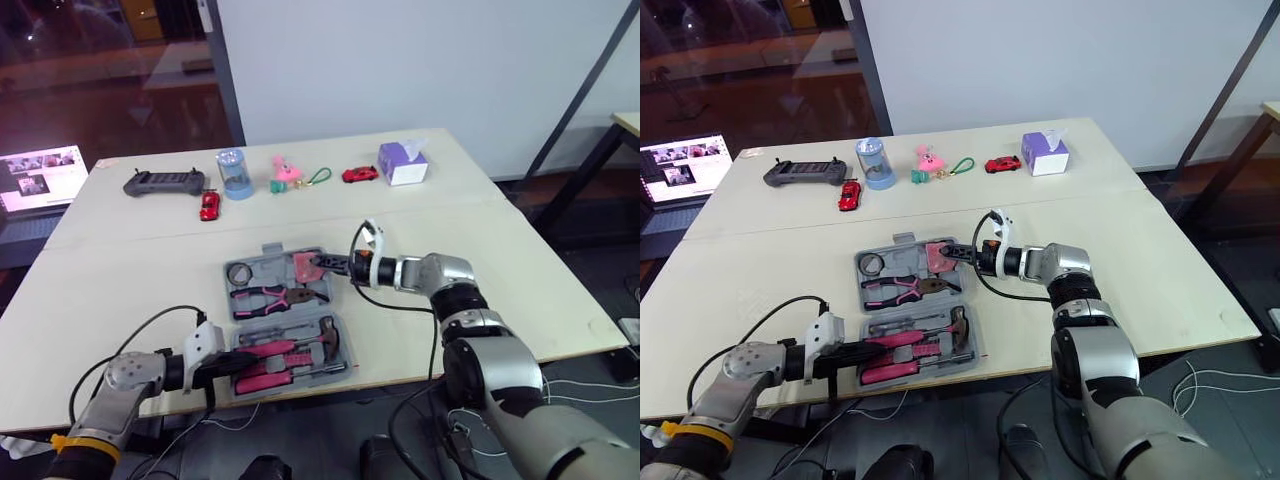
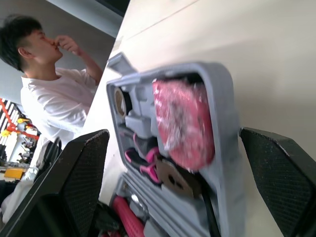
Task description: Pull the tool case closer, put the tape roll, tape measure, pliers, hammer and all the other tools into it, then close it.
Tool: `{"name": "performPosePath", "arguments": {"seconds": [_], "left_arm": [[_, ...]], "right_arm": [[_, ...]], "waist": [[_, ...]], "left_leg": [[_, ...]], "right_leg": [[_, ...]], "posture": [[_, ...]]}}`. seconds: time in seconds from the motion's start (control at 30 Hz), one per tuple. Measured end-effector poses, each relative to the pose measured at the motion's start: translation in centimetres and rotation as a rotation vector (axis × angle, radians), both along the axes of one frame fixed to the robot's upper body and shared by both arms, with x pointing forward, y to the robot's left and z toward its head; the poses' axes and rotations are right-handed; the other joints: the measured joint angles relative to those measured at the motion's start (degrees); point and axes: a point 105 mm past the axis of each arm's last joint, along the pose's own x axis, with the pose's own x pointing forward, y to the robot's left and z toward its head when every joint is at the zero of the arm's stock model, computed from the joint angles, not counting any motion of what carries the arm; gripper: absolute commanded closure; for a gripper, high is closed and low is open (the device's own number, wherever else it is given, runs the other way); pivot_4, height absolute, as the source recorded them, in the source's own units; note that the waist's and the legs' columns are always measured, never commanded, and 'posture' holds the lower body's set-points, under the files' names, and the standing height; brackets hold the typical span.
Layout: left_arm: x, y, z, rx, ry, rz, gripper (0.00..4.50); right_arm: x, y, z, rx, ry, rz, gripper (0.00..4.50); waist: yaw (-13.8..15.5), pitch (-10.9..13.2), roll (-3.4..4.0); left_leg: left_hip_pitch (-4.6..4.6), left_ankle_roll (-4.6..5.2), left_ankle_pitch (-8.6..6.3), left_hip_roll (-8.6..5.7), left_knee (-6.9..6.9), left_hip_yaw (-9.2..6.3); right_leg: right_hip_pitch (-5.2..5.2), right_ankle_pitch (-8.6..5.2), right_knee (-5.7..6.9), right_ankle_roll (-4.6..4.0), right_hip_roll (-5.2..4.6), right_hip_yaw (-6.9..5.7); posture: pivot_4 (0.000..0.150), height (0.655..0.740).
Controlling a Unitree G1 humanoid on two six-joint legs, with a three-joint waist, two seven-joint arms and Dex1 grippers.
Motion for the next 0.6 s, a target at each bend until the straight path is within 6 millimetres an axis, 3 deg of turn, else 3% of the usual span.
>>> {"name": "performPosePath", "arguments": {"seconds": [0.3,0.53,0.6], "left_arm": [[0.0,0.0,0.1,-0.004,0.003,0.009,4.5],[0.0,-0.1,0.1,-0.003,0.003,0.006,4.5],[0.0,-0.1,0.1,-0.002,0.003,0.005,4.5]], "right_arm": [[-1.2,1.0,1.4,0.016,-0.043,0.056,0.04],[2.0,-2.3,-1.1,-0.169,-0.057,-0.169,0.04],[2.2,-2.4,-1.9,-0.221,-0.066,-0.175,0.04]], "waist": [[0.2,0.0,0.0],[0.1,0.0,-0.01],[0.0,0.0,-0.01]], "left_leg": [[-0.03,0.0,0.0,-0.01,0.02,0.01],[-0.03,-0.04,0.02,-0.02,0.01,0.05],[-0.02,-0.04,0.02,-0.01,-0.01,0.05]], "right_leg": [[-0.01,0.0,-0.02,0.0,-0.02,0.01],[-0.01,0.0,-0.05,0.0,-0.02,0.02],[-0.01,0.0,-0.05,0.0,-0.01,0.02]], "posture": [[0.15,0.74],[0.15,0.74],[0.15,0.74]]}}
